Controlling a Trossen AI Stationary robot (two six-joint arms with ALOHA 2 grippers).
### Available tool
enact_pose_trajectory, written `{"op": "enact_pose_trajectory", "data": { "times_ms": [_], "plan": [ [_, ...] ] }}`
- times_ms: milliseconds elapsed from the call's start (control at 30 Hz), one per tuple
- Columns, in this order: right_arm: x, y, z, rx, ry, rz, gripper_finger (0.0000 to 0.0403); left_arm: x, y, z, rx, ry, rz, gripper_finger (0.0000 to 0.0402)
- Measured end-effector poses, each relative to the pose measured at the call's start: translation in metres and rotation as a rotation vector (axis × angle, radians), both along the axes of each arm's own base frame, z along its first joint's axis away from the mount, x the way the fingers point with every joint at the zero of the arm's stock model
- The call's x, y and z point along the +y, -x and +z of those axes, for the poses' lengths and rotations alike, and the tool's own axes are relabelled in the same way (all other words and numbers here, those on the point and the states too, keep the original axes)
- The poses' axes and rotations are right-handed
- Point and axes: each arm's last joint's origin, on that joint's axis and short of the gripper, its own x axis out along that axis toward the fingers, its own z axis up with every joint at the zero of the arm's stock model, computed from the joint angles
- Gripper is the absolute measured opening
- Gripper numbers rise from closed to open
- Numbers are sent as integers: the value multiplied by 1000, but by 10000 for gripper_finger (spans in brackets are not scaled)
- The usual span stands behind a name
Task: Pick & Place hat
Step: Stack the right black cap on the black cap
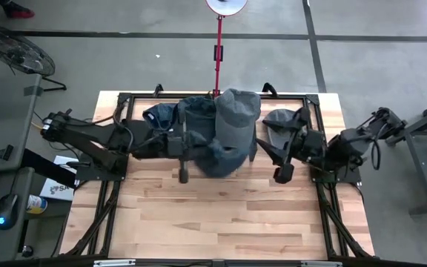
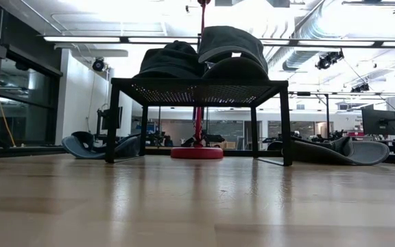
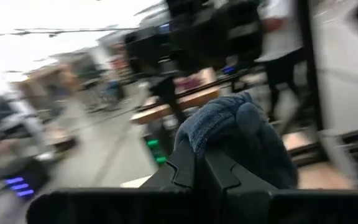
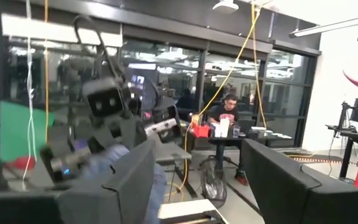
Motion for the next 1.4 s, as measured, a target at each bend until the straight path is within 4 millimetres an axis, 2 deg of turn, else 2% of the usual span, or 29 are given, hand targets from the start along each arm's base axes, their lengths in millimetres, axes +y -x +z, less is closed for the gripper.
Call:
{"op": "enact_pose_trajectory", "data": {
  "times_ms": [100,267,633,900,1100,1400],
  "plan": [
    [0,2,-2,37,21,17,225,-1,7,3,3,73,-104,0],
    [4,-4,-7,58,59,105,217,-1,9,2,30,181,-129,0],
    [-1,-19,-21,105,-92,266,216,0,9,-3,77,265,-119,0],
    [-6,-23,-25,135,-94,303,220,0,9,-3,77,292,-120,0],
    [-9,-23,-27,159,-97,253,220,2,15,0,70,326,-100,0],
    [-9,-23,-27,162,-97,233,220,32,37,27,217,467,0,0]
  ]
}}
